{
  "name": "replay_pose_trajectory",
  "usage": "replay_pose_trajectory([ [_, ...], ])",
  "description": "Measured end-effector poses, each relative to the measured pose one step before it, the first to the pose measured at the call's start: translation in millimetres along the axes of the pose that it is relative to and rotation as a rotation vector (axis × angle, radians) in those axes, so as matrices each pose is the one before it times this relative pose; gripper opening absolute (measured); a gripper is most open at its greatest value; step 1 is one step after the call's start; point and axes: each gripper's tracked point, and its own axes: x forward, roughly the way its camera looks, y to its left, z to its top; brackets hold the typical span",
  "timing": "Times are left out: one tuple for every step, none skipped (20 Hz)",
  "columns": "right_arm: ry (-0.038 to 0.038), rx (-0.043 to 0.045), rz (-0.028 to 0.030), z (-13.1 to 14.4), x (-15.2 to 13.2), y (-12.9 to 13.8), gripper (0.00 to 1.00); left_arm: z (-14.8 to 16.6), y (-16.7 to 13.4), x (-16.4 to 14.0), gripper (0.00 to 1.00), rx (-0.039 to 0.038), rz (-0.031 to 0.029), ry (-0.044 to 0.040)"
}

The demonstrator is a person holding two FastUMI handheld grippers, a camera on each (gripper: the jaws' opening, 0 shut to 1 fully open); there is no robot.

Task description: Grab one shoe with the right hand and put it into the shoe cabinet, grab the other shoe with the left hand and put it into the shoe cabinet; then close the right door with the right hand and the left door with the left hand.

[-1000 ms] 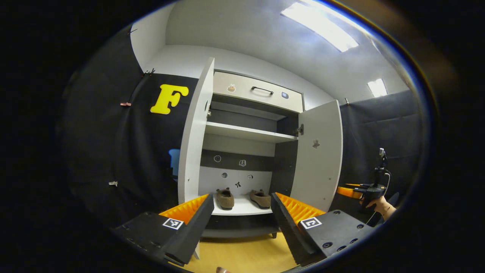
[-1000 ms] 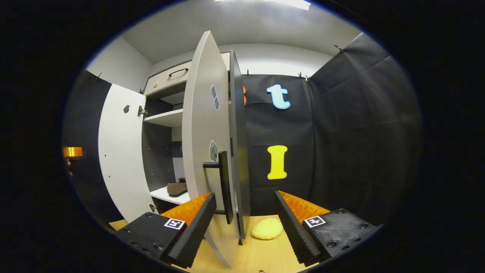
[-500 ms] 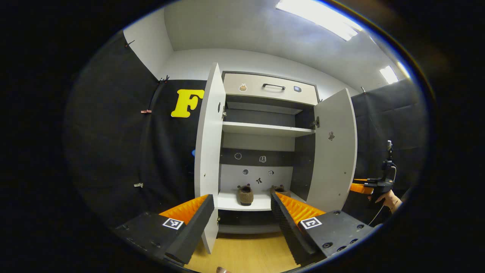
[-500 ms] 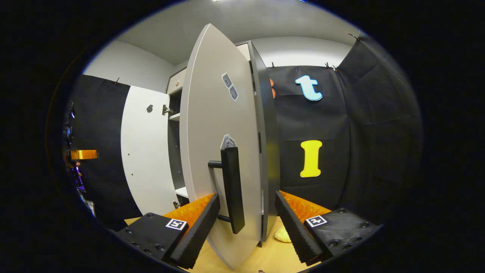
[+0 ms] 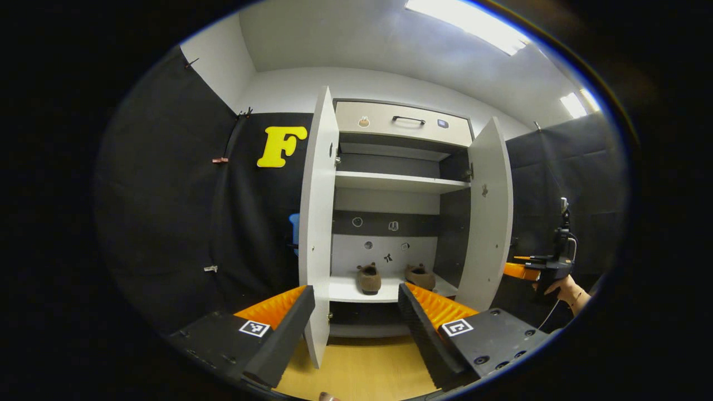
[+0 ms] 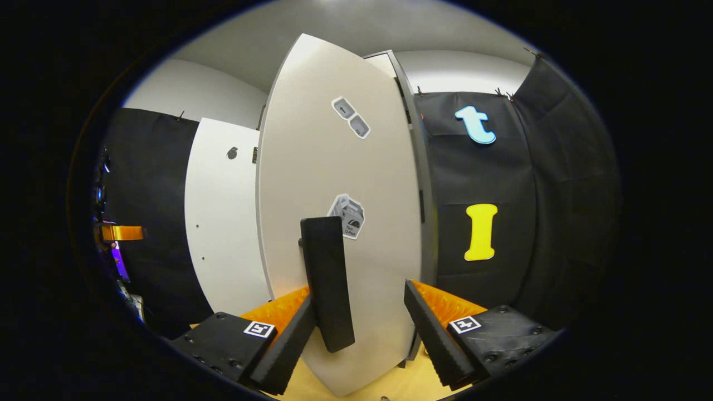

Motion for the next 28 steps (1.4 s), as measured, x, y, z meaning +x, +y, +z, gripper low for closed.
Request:
replay_pose_trajectory([
  [0.00191,-0.00096,-0.00032,-2.43,6.42,6.64,0.98,0.07,6.64,-0.87,0.95,-0.00256,0.00139,0.00175],
  [-0.00210,-0.00137,-0.00107,-0.81,6.65,6.48,0.98,0.04,7.67,-0.15,0.95,-0.00042,0.00304,0.00130],
  [0.00035,-0.00393,0.00042,-1.46,7.24,6.97,0.98,-0.94,8.16,-0.69,0.95,0.00053,0.00412,0.00323],
  [0.00257,-0.00696,-0.00136,-1.28,7.98,6.66,0.98,-1.13,8.66,1.61,0.95,0.00057,0.00422,0.00362],
  [0.00096,-0.00668,-0.00191,-1.53,8.69,7.07,0.98,-1.88,8.03,1.08,0.95,-0.00079,0.00125,0.00762],
  [0.00055,-0.00640,-0.00822,-0.70,10.21,5.52,0.98,-1.84,9.18,2.31,0.95,-0.00184,0.00261,0.00417],
  [-0.00135,-0.00204,-0.00351,-0.44,9.16,5.94,0.98,-0.33,8.45,2.24,0.95,-0.00158,-0.00064,0.00360],
  [0.00508,0.00684,0.00098,-2.88,11.15,8.26,0.99,-0.99,6.34,0.10,0.95,-0.00097,0.00186,0.00210],
  [0.00569,0.00368,-0.00704,-3.15,12.83,5.10,0.99,-0.60,8.56,0.68,0.95,0.00145,0.00195,0.00287],
  [0.00217,-0.00143,-0.01279,-1.57,11.43,4.49,0.99,-2.13,9.22,1.19,0.95,0.00338,0.00466,0.00307],
  [0.00046,-0.00538,-0.01792,-0.51,9.91,4.54,0.99,-0.51,7.87,2.45,0.95,0.00410,0.00415,0.00480],
  [-0.00347,-0.01187,-0.02256,-0.34,8.76,2.99,0.99,-2.74,7.88,2.94,0.95,0.00549,0.00670,0.00752],
  [-0.00551,-0.01112,-0.02447,0.14,5.84,2.02,0.99,-1.73,8.31,3.31,0.95,0.00563,0.00506,0.00797],
  [-0.00668,-0.00571,-0.02353,0.86,5.62,1.15,0.99,-1.65,7.93,2.48,0.95,0.00466,0.00269,0.00608],
  [-0.00214,-0.00293,-0.02128,-0.05,6.95,0.20,0.99,-1.78,7.56,5.22,0.95,0.00236,0.00080,0.00499],
  [-0.00180,0.00392,-0.02045,-0.45,7.19,1.27,0.98,-1.67,7.55,3.85,0.95,0.00025,0.00088,0.00139],
  [0.00026,0.00565,-0.02237,-2.77,3.98,-0.29,0.98,-0.34,6.86,5.65,0.95,-0.00046,-0.00100,-0.00252],
  [-0.00351,0.00671,-0.02506,-1.60,2.79,-0.18,0.98,-1.21,4.19,6.76,0.95,-0.00223,-0.00557,-0.00365],
  [-0.00795,0.00741,-0.02805,-1.36,3.07,-0.49,0.99,-1.66,4.48,5.20,0.95,-0.00600,-0.01161,-0.00115],
  [-0.00261,0.00868,-0.02379,-2.05,3.27,1.09,0.98,-3.82,5.32,8.65,0.95,-0.00888,-0.01452,0.00390],
  [-0.00536,-0.00007,-0.02786,-0.43,1.99,-0.03,0.98,-3.35,3.22,9.09,0.95,-0.01219,-0.01695,0.00548],
  [-0.00684,-0.01018,-0.02415,0.58,0.80,0.08,0.97,-4.88,3.73,8.62,0.96,-0.01520,-0.02157,0.00951],
  [-0.00771,-0.01646,-0.02239,0.69,-0.38,0.70,0.96,-1.84,1.87,9.18,0.95,-0.01603,-0.02574,0.00196],
  [-0.00810,-0.01766,-0.02174,0.52,0.63,0.51,0.96,-1.98,2.15,11.01,0.96,-0.01411,-0.02098,0.00159],
  [-0.00369,-0.01444,-0.02143,0.15,1.13,0.68,0.97,-1.15,1.21,9.12,0.96,-0.00739,-0.01324,0.00393],
  [-0.00546,-0.01339,-0.01977,0.50,0.83,0.45,0.96,-1.84,1.31,7.63,0.95,-0.00124,-0.00831,0.00072],
  [-0.00450,-0.01295,-0.01814,0.08,0.32,0.19,0.96,-1.43,1.31,6.24,0.95,0.00155,-0.01123,0.00353],
  [-0.00587,-0.00935,-0.02073,0.32,-0.45,0.50,0.97,-1.24,0.05,5.42,0.95,0.00124,-0.01531,0.00379],
])
